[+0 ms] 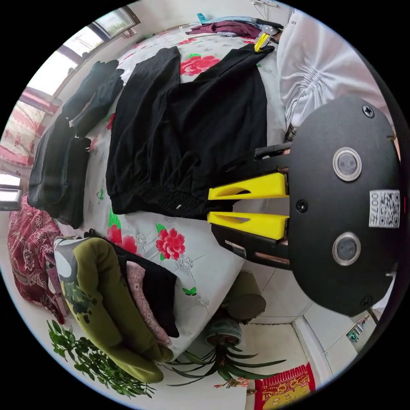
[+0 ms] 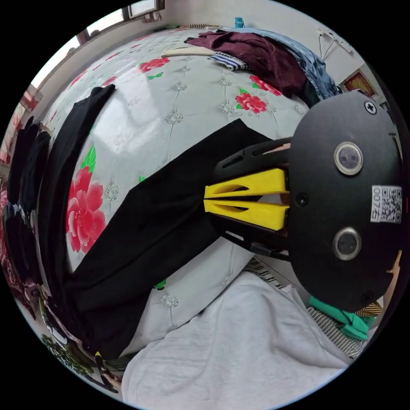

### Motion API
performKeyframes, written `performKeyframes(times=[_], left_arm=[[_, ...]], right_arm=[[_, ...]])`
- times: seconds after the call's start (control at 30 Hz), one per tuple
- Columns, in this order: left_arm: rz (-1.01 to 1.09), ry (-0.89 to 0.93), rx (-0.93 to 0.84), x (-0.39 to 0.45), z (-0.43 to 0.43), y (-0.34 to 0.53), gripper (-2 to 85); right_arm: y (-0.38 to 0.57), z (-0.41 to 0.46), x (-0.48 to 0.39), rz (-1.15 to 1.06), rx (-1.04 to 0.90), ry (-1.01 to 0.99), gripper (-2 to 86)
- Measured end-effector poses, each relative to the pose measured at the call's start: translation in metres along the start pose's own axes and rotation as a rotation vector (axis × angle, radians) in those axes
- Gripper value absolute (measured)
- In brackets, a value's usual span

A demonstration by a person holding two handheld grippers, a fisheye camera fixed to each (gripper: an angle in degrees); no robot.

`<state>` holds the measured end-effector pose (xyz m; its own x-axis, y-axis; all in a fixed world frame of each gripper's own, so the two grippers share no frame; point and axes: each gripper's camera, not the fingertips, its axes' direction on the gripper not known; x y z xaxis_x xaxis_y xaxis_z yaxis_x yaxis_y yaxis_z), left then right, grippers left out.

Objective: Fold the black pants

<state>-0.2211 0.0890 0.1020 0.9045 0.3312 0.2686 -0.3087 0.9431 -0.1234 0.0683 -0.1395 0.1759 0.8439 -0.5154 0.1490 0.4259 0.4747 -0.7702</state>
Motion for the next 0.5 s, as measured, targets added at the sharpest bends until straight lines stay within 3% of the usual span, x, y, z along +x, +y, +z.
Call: performKeyframes(times=[0.2, 0.3, 0.37, 0.5], left_arm=[[-0.005, 0.006, -0.002, -0.011, 0.0, 0.004, 5.0], [-0.027, -0.004, -0.022, -0.014, 0.013, 0.006, 5.3], [-0.089, 0.007, -0.021, -0.021, 0.024, 0.01, 6.4], [-0.232, 0.089, 0.013, -0.045, 0.031, 0.033, 8.9]], right_arm=[[-0.013, -0.054, 0.048, 0.076, 0.182, 0.129, 0.0], [-0.022, -0.089, 0.097, 0.363, 0.394, 0.212, 0.0], [-0.02, -0.089, 0.136, 0.545, 0.461, 0.046, 0.3], [0.021, -0.062, 0.164, 0.698, 0.511, -0.22, 1.3]])
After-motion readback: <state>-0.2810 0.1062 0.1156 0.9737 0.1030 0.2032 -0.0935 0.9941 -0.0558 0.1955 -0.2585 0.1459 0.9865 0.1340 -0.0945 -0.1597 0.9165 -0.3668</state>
